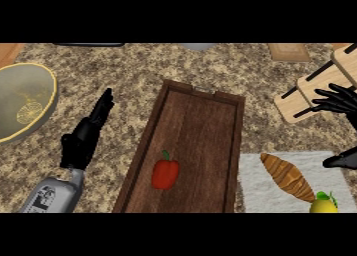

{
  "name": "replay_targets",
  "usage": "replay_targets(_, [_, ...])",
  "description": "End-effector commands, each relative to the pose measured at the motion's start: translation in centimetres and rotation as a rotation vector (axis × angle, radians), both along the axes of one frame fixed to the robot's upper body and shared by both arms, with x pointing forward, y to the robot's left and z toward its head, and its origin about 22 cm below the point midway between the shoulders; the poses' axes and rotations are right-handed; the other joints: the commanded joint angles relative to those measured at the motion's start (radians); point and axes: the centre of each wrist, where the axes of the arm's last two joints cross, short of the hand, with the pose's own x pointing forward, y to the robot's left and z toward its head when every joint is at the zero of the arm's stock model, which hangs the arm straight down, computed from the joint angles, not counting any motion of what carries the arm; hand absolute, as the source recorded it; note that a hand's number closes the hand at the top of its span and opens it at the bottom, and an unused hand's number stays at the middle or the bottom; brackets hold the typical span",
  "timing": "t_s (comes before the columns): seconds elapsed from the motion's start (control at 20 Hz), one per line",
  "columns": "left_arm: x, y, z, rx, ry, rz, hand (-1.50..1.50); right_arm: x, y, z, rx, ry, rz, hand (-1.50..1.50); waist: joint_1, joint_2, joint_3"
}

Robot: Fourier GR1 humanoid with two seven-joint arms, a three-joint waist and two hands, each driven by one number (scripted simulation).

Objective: Pick the croissant from the placemat and place it in the tiered shelf

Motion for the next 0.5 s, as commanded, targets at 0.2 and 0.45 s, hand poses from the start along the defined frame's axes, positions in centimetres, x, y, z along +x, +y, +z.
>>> replay_targets(0.2, [0.1,0.0,-0.5,-0.001,0.003,0.028,0.00,0.1,-1.7,5.4,-0.344,0.096,0.036,-1.50,-0.030,0.010,0.015])
replay_targets(0.45, [0.5,-0.2,-0.1,-0.001,0.009,0.034,0.00,-0.6,1.6,8.3,-0.636,0.091,0.184,-1.50,-0.040,0.006,0.014])
